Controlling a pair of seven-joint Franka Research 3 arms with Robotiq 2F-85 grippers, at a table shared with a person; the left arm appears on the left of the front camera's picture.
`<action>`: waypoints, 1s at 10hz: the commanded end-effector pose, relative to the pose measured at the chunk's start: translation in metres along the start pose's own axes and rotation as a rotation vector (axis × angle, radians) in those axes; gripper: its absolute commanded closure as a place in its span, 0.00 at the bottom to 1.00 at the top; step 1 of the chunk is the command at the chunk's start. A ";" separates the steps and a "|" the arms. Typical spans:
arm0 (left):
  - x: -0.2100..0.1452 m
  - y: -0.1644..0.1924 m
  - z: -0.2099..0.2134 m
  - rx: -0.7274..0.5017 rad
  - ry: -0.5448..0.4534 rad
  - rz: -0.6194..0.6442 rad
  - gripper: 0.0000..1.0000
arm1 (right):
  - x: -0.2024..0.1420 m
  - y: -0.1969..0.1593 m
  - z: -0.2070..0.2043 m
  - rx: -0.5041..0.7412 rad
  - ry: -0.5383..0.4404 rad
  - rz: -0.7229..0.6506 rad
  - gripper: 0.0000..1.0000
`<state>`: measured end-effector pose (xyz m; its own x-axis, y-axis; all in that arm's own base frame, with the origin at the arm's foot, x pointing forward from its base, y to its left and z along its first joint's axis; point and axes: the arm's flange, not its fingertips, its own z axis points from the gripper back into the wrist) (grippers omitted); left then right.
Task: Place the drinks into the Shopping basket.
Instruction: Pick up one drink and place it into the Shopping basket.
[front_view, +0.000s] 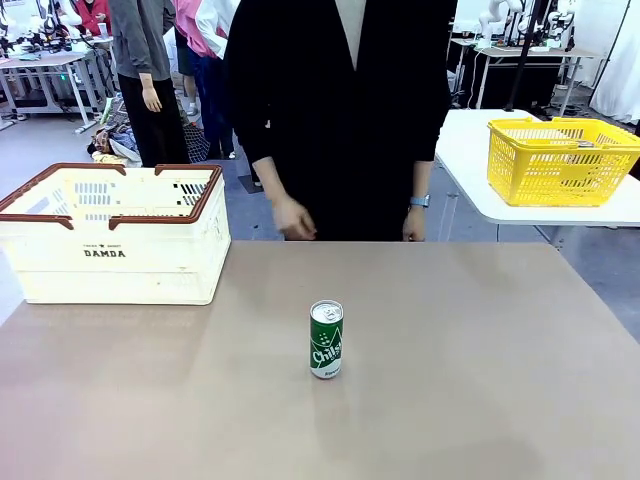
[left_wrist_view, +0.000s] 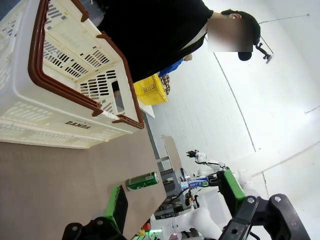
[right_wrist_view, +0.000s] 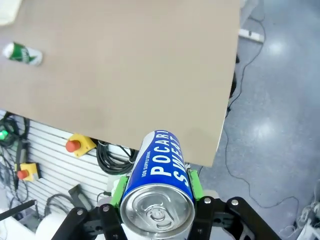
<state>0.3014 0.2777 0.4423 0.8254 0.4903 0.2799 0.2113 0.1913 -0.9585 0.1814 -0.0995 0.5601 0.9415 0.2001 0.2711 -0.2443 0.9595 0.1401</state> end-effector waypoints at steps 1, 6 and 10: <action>-0.002 -0.002 0.001 -0.005 0.012 -0.017 0.00 | 0.055 0.064 -0.005 -0.040 -0.039 0.117 1.00; -0.002 -0.002 0.001 -0.005 0.012 -0.017 0.00 | 0.247 0.327 -0.043 -0.061 -0.032 0.370 1.00; -0.002 -0.002 0.001 -0.005 0.012 -0.017 0.00 | 0.312 0.463 -0.146 -0.028 -0.084 0.338 1.00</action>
<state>0.3013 0.2773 0.4428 0.8256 0.4893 0.2810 0.2126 0.1915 -0.9582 0.3876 0.4133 0.5720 0.7757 0.5257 0.3490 -0.5651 0.8249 0.0135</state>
